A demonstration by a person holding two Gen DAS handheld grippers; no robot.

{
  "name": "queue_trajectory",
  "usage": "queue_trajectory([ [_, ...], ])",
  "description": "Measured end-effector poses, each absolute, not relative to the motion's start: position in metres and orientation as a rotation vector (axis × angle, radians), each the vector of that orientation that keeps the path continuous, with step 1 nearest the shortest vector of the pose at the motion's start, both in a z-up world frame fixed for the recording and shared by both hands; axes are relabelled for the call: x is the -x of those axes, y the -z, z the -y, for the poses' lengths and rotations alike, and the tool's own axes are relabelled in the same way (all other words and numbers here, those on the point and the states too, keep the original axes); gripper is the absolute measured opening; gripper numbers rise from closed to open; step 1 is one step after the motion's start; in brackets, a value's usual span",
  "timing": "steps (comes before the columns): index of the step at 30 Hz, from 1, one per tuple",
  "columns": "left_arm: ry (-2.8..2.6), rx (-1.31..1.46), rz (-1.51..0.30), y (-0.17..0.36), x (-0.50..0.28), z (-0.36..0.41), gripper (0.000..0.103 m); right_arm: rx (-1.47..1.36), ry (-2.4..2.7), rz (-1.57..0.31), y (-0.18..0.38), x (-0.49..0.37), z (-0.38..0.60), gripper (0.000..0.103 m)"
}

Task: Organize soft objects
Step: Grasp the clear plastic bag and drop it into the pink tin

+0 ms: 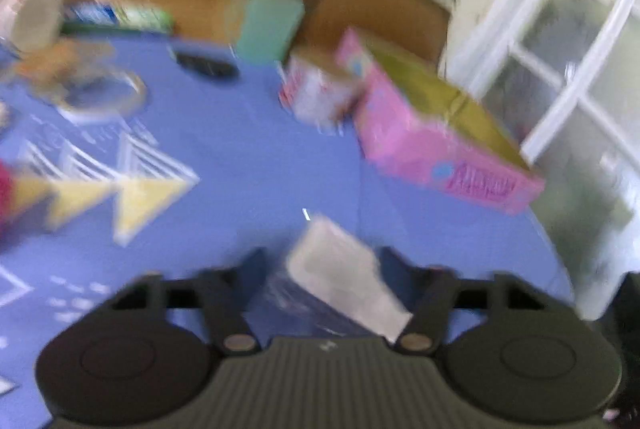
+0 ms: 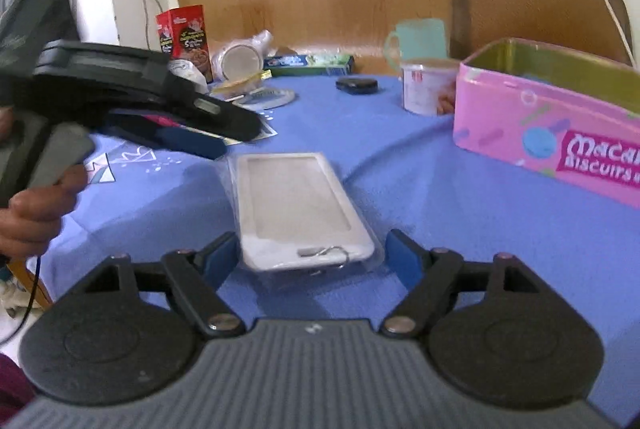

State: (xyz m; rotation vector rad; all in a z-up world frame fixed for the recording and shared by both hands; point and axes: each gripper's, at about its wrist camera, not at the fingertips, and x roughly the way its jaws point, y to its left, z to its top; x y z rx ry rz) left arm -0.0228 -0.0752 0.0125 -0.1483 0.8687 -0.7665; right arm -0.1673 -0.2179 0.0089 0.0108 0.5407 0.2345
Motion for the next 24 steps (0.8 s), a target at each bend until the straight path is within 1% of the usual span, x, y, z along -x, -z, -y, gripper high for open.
queue_trajectory([
  [1, 0.761, 0.141, -0.832, -0.012, 0.027, 0.078, 0.043, 0.026, -0.219, -0.529, -0.008, 0.170, 0.215, 0.070],
  [2, 0.763, 0.132, -0.828, -0.011, 0.029, 0.080, 0.042, 0.019, -0.213, -0.523, -0.008, 0.172, 0.215, 0.068],
  [4, 0.770, 0.152, -0.824, -0.013, 0.031, 0.081, 0.037, 0.006, -0.206, -0.510, -0.007, 0.172, 0.222, 0.066],
  [6, 0.789, 0.177, -0.820, -0.020, 0.032, 0.081, 0.030, 0.000, -0.197, -0.496, -0.006, 0.174, 0.234, 0.064],
  [7, 0.795, 0.178, -0.809, -0.026, 0.032, 0.082, 0.029, -0.007, -0.188, -0.483, -0.007, 0.175, 0.237, 0.063],
  [10, 0.828, 0.154, -0.749, -0.049, 0.033, 0.096, 0.029, -0.014, -0.143, -0.406, -0.019, 0.180, 0.249, 0.058],
  [11, 0.847, 0.144, -0.727, -0.057, 0.033, 0.105, 0.028, -0.013, -0.126, -0.379, -0.024, 0.181, 0.253, 0.055],
  [19, 0.968, 0.047, -0.538, -0.110, 0.018, 0.207, 0.029, 0.091, 0.136, -0.206, -0.059, 0.167, 0.302, 0.054],
  [20, 0.968, 0.039, -0.516, -0.113, 0.016, 0.222, 0.041, 0.103, 0.176, -0.192, -0.061, 0.162, 0.312, 0.055],
  [21, 0.959, 0.018, -0.499, -0.114, 0.014, 0.237, 0.066, 0.112, 0.230, -0.188, -0.061, 0.152, 0.325, 0.056],
  [22, 0.934, -0.009, -0.476, -0.112, 0.014, 0.248, 0.076, 0.120, 0.290, -0.191, -0.060, 0.145, 0.334, 0.058],
  [23, 0.890, -0.038, -0.446, -0.109, 0.015, 0.258, 0.081, 0.128, 0.356, -0.196, -0.059, 0.137, 0.345, 0.064],
  [24, 0.866, -0.064, -0.439, -0.105, 0.017, 0.265, 0.080, 0.134, 0.423, -0.215, -0.055, 0.128, 0.355, 0.068],
])
